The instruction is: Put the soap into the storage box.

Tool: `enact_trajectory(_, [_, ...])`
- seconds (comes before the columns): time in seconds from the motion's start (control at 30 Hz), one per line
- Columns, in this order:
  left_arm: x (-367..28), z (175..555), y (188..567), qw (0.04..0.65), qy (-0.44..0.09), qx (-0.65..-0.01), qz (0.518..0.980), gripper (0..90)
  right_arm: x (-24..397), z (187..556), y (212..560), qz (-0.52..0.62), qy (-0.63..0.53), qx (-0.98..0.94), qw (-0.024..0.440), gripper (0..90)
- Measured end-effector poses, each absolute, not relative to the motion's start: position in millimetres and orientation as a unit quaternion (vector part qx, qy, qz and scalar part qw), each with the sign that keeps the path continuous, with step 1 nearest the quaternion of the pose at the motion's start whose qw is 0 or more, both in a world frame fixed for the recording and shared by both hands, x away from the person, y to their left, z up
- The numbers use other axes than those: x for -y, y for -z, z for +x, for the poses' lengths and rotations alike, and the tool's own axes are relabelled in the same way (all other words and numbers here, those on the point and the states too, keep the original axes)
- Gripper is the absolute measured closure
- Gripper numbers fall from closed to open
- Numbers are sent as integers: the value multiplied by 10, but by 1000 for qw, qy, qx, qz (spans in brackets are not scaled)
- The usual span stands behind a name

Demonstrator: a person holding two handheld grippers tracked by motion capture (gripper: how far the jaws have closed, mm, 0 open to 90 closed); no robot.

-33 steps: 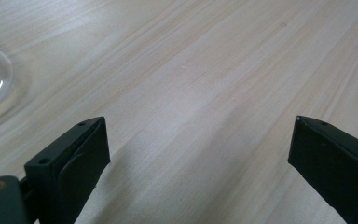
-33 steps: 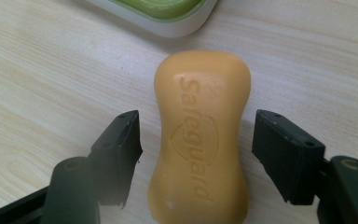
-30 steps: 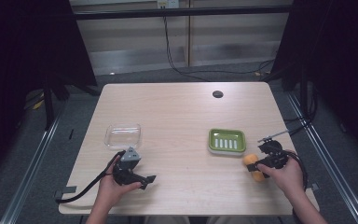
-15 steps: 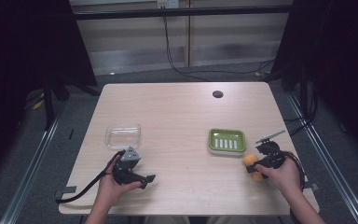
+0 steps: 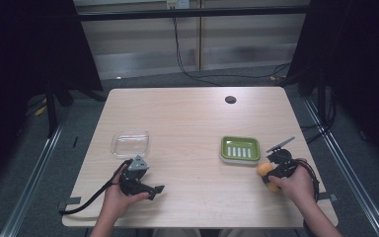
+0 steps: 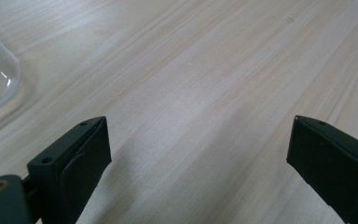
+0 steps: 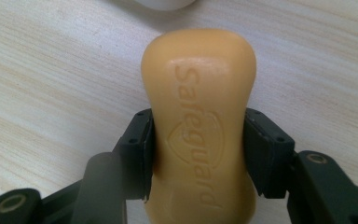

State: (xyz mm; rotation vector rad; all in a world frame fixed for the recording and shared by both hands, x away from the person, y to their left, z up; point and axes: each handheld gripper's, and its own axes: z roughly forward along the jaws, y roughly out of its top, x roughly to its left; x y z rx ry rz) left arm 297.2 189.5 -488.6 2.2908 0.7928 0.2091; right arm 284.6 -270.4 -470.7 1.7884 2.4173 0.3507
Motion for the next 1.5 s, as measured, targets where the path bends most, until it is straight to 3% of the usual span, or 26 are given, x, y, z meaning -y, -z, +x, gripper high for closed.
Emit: enact_trajectory(1.5, [-1895, 2982, 4905, 344, -80, -300, 886, 60, 2724, 2855, 4397, 526, -131, -840, 4, 501])
